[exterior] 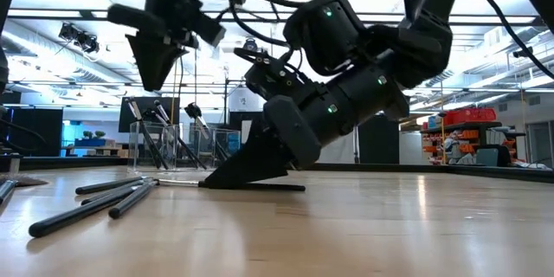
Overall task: Put items in baskets/containers
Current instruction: Put the eyeshadow brush into the right section of the transparent organizer
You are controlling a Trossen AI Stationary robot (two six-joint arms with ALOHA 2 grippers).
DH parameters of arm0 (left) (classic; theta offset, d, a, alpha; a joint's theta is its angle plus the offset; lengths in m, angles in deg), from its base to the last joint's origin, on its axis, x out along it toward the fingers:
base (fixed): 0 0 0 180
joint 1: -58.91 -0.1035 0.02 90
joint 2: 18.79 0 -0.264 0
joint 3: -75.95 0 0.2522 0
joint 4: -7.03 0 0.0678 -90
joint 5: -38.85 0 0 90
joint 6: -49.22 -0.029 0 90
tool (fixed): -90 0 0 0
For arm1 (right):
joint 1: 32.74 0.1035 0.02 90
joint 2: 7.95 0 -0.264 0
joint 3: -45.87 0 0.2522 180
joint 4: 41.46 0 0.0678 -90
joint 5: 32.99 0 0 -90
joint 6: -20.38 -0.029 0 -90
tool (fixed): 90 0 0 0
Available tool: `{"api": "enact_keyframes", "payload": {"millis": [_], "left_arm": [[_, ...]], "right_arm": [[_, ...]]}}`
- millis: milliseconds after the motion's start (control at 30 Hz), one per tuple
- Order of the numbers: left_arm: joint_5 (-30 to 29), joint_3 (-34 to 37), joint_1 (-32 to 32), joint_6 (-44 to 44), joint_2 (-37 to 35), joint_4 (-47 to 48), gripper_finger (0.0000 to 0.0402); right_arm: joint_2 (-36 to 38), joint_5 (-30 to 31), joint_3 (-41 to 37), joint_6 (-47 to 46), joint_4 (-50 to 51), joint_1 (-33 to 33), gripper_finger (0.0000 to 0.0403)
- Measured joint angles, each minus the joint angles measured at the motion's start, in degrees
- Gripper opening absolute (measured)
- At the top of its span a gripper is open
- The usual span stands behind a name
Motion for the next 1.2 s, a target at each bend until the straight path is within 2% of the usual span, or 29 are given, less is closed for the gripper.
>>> {"api": "enact_keyframes", "payload": {"millis": [167,267,367,467,533,600,733,867,1200], "left_arm": [[-0.1,0.2,6.1,2.7,0.0,-7.6,0.0115],[-0.2,3.2,10.8,6.1,0.0,-18.0,0.0115],[-0.2,11.1,15.7,8.6,0.0,-33.7,0.0115],[-1.0,22.3,20.4,10.0,0.0,-56.1,0.0115],[-3.3,29.1,22.7,11.0,0.1,-69.6,0.0115],[-7.1,33.6,24.3,12.8,0.1,-77.7,0.0115],[-14.6,37.9,25.7,17.6,0.0,-79.5,0.0115],[-18.4,40.0,25.8,19.9,0.0,-80.0,0.0115],[-16.1,41.9,25.2,19.8,-0.1,-84.9,0.0115]], "right_arm": [[-1.1,0.0,-1.1,0.3,-3.8,-0.1,0.0018],[-1.1,-1.3,-1.2,1.0,-4.0,0.0,0.0016],[-1.2,0.8,-1.2,0.4,-4.3,0.9,0.0017],[-1.2,0.9,-1.2,0.2,-4.3,1.7,0.0010],[-1.2,1.8,-1.4,0.1,-5.4,2.2,0.0010],[-1.2,2.0,-1.5,0.0,-6.2,2.3,0.0010],[-1.0,1.2,-1.6,0.0,-6.7,2.0,0.0009],[-0.9,0.5,-1.8,1.0,-8.2,1.8,0.0009],[-0.2,-1.1,-1.9,1.5,-11.5,0.8,0.0007]]}}
